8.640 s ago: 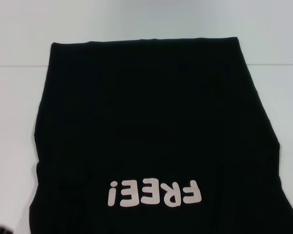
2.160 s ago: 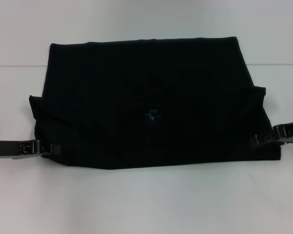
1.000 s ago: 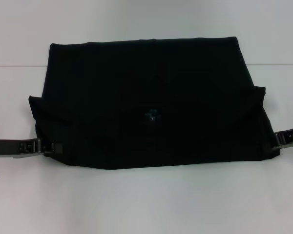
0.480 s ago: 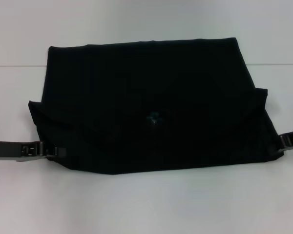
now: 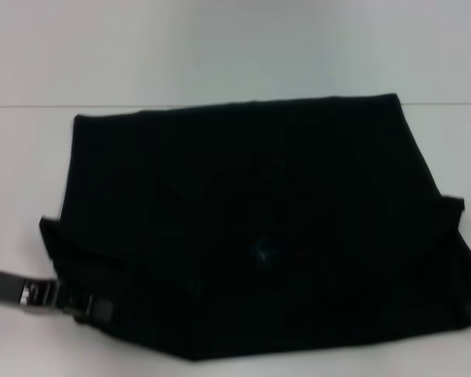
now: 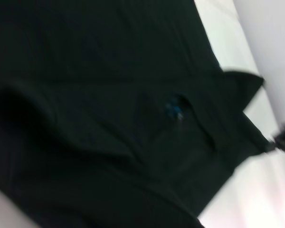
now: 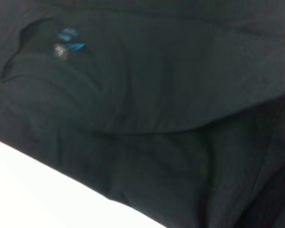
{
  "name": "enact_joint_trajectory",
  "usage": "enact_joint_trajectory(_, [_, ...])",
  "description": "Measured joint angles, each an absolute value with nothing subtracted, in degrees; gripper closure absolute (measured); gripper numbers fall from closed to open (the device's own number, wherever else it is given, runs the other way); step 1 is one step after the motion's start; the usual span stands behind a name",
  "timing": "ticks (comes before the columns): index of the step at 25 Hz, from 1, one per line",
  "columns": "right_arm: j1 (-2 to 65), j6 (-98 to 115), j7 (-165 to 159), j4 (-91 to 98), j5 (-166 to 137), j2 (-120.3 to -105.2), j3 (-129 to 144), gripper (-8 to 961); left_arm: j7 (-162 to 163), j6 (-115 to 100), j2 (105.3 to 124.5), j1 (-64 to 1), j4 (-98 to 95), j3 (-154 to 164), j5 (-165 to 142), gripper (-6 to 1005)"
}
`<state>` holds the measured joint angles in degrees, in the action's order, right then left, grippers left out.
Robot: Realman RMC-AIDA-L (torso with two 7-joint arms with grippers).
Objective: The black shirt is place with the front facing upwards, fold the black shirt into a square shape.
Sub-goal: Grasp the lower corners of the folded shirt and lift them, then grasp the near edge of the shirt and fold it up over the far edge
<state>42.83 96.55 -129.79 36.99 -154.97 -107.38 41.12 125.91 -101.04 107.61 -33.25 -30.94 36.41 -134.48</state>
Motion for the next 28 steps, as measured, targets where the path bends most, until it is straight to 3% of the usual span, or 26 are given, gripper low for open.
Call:
enact_joint_trajectory(6, [40.5, 101.9, -124.0, 36.6, -156.4, -107.41, 41.4, 933, 125.8, -110.4, 107.54, -33.7, -31.0, 36.9, -141.3, 956])
enact_joint_trajectory(12, [39.3, 104.9, -120.8, 36.6, -159.2, -108.83, 41.5, 934, 125.9, -112.3, 108.12, -34.6, -29.9, 38.7, -146.2, 956])
enact_joint_trajectory(16, [39.1, 105.2, -120.3, 36.7, -158.8, -108.82, 38.7, 935, 125.9, -111.8, 107.88, -34.9, -29.8, 37.1, -145.8, 956])
enact_joint_trajectory(21, [39.3, 105.9, -120.0, 36.3, -154.3, -107.32, 31.3, 937, 125.3, -110.7, 107.00, -34.9, -30.0, 27.1, -145.7, 957])
enact_joint_trajectory(28, [39.5, 100.1, -125.1, 32.2, -143.9, -103.85, 19.9, 937, 127.4, -104.8, 105.40, -34.4, -29.5, 6.6, -144.4, 957])
